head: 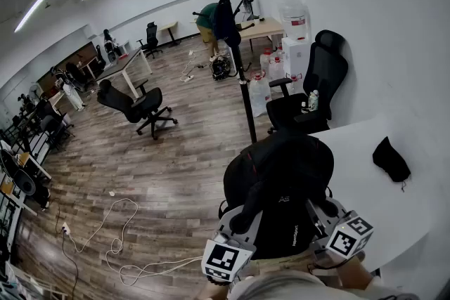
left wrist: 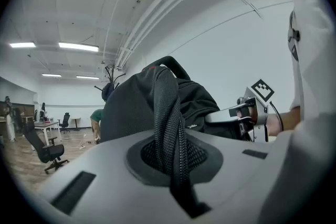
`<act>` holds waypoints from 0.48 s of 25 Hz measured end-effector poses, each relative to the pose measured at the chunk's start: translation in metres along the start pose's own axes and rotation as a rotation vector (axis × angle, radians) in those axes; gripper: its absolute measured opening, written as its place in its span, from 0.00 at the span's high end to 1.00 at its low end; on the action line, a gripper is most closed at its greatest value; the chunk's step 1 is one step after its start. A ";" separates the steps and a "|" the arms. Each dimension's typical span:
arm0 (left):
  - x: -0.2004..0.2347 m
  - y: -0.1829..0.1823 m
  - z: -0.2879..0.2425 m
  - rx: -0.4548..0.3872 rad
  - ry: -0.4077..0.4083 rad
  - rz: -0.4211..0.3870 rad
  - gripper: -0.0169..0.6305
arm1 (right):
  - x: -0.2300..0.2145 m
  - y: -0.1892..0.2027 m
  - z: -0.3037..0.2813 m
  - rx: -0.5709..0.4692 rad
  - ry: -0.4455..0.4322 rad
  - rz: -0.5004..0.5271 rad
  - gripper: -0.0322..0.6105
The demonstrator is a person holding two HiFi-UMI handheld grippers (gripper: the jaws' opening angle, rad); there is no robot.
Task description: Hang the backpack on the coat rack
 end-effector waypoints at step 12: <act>-0.011 0.003 -0.005 0.002 0.004 0.008 0.94 | -0.008 -0.001 0.007 0.011 0.008 0.002 0.90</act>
Point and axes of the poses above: the fingertips, and each gripper's own axes: z backward along the fingers, x to its left, y out of its underside, the point moved 5 cm from there along z, backward along the fingers, and after that the axes turned 6 degrees about -z, right-handed, at the moved point
